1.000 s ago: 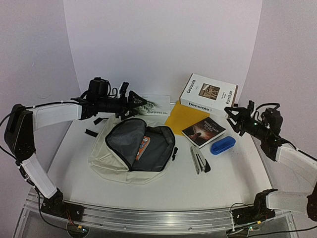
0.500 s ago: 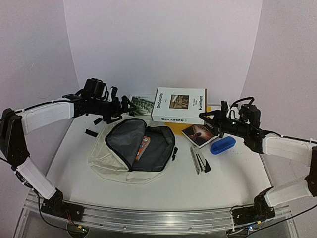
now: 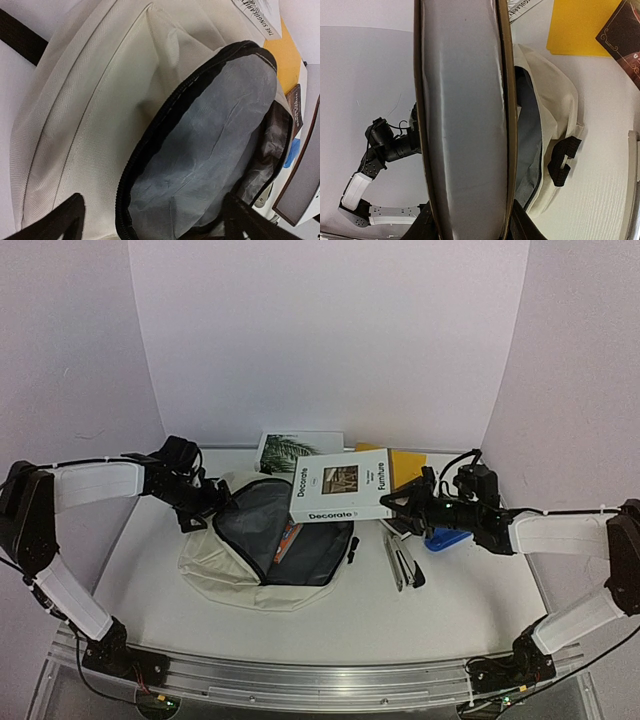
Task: Pack the student bag
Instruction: Place the book in the student bag.
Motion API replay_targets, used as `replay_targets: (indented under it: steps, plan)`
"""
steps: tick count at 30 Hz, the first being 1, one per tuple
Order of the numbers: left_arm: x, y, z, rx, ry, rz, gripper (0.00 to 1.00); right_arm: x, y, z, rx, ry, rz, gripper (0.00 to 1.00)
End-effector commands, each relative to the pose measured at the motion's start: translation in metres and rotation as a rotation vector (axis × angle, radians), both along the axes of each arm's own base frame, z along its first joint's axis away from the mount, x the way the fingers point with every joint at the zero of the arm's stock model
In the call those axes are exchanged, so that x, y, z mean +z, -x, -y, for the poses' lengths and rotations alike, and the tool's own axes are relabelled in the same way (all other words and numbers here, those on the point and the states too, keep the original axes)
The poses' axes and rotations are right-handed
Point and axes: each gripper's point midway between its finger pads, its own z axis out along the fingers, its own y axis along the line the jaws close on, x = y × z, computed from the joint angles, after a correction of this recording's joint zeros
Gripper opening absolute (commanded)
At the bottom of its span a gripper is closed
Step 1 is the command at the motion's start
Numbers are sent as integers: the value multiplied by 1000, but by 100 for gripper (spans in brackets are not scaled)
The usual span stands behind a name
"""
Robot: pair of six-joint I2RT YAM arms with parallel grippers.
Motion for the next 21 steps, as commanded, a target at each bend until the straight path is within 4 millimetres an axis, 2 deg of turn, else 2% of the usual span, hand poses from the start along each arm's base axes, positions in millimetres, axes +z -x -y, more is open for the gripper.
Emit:
replay_targets:
  steps: [1, 2, 3, 4, 5, 7, 8, 10, 11, 14, 17, 21]
  plan:
    - [1, -1, 12, -23, 72, 13, 80, 7, -2, -4, -5, -16, 50, 29]
    - [2, -1, 17, -36, 100, 13, 74, 6, -1, -5, -3, -14, 47, 29]
    - [2, -3, 23, -45, 136, 16, 61, 3, 0, -5, -4, -12, 37, 29]
    - [3, -3, 26, -50, 149, 15, 53, 2, 1, -6, -3, -11, 34, 29]
    - [4, -4, 30, -59, 168, 13, 40, 0, 2, -7, -3, -9, 29, 29]
    - [14, -8, 35, -66, 199, 40, 14, -4, 4, -7, -4, -5, 17, 29]
    - [23, -9, 36, -72, 210, 66, 8, -6, 5, -7, -1, -3, 13, 29]
    - [40, -11, 36, -89, 219, 132, 1, -9, 6, -8, 0, 1, 7, 29]
    - [62, -11, 33, -104, 218, 207, 0, -11, 7, -7, -3, 5, 3, 29]
    - [98, -8, 25, -126, 195, 358, 0, -18, 7, -7, -10, 12, -14, 29]
    - [139, 5, 21, -169, 217, 516, 0, -24, 6, -7, -16, 19, -31, 29]
    - [170, 20, 23, -222, 263, 628, 0, -27, 5, -14, -7, 22, -40, 29]
